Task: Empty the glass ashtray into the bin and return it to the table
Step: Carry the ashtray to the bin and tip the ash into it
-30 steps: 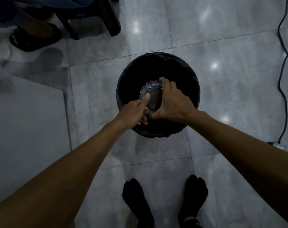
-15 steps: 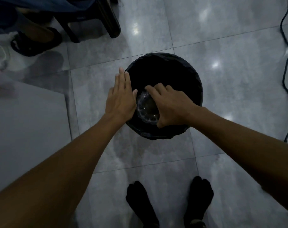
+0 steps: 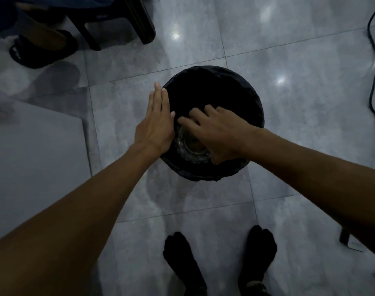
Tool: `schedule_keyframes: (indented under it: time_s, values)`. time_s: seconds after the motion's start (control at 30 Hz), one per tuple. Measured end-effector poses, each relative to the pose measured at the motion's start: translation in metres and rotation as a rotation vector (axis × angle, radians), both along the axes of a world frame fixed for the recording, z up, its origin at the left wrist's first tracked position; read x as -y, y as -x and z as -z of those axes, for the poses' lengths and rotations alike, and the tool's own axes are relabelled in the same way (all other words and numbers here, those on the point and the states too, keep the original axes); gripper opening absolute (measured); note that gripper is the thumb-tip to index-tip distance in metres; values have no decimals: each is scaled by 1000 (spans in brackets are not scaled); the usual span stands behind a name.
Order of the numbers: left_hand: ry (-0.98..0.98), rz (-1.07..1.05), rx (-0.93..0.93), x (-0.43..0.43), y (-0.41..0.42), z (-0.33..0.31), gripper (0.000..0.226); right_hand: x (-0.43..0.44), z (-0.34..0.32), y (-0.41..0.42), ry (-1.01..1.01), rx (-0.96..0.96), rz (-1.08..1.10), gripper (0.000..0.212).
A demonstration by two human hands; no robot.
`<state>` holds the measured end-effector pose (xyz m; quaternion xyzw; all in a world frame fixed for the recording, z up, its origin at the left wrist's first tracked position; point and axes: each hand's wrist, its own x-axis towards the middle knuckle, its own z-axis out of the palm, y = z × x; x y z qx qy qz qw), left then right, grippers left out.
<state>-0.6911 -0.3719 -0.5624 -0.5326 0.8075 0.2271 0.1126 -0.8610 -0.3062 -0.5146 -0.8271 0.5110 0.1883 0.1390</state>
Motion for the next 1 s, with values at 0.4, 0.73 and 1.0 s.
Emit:
schedule_keyframes:
  time_s: [0.4,0.73,1.0]
  values:
    - [-33,8,-14,-2,1,-3,67,-10,5,10,-13,73,44,134]
    - [24,26,-16,-6,1,-1,67,-19,20,24,-46,130,21,139]
    - [49,391,-235,-23,-8,-2,88,-24,16,40,-485,713,694,120]
